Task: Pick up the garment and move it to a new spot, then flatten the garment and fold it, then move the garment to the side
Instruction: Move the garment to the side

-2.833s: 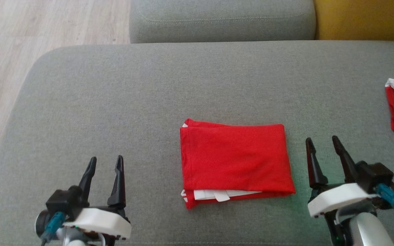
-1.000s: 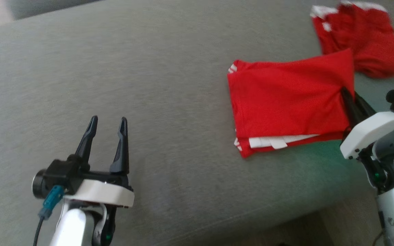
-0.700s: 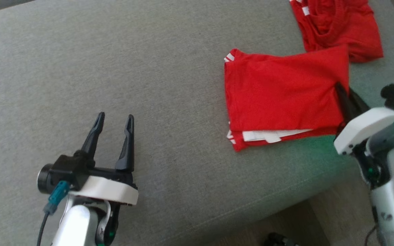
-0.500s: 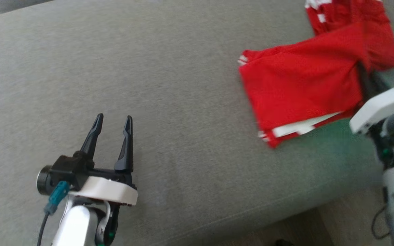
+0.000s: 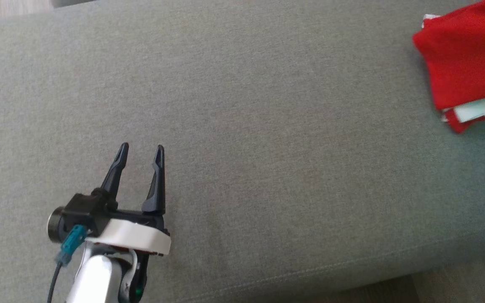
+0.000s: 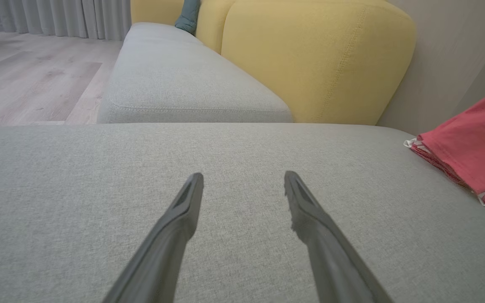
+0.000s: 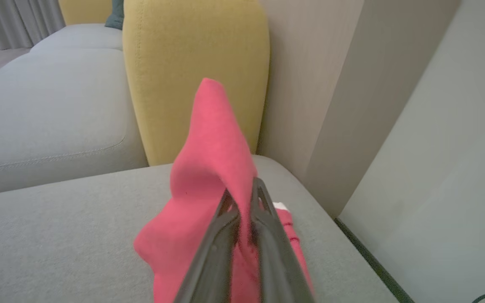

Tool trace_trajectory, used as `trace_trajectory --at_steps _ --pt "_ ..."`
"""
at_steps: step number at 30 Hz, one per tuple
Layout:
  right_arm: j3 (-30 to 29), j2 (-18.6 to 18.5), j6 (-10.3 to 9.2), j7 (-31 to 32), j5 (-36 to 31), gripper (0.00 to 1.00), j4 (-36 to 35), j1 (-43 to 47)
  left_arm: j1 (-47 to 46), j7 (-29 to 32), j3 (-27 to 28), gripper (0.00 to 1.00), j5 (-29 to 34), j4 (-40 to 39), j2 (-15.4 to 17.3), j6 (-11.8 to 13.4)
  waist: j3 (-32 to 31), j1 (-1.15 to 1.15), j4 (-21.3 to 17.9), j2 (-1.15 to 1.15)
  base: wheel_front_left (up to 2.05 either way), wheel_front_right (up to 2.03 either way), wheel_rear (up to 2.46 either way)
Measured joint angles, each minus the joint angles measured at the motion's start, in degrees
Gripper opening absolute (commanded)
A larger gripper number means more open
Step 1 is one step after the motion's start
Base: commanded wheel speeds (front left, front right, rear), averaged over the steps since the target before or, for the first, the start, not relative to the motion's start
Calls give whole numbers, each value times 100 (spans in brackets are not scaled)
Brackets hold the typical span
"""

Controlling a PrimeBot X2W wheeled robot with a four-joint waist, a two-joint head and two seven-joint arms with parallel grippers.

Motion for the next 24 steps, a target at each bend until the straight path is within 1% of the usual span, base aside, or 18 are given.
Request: trace_trajectory --at_steps 3,12,13,14,15,19,24 --pt "-254 -20 0 -143 -249 0 130 -170 0 0 -7 100 0 -4 -8 0 42 0 44 0 0 0 0" --pt "-769 -16 0 -488 -954 0 709 -417 -7 0 -18 100 1 -14 -21 -8 205 0 107 0 0 0 0" --pt "-854 -14 0 -552 -1044 17 757 -419 -7 0 -18 100 1 -13 -21 -10 215 0 115 0 0 0 0" --pt "-944 -14 0 -600 -1135 55 809 -421 -8 0 -16 100 1 -12 -21 -22 222 0 122 0 0 0 0" --pt "-1029 -13 0 -647 -1210 100 864 -424 -10 0 -16 100 1 -11 -20 -26 227 0 129 0 0 0 0" --pt "-1207 40 0 -805 -1469 100 944 -452 -13 0 -9 100 1 -9 -20 -31 226 0 135 0 0 0 0" --pt "-1207 151 0 -1011 -1583 100 976 -581 -13 0 4 100 1 -5 -20 -31 206 0 113 0 0 0 0"
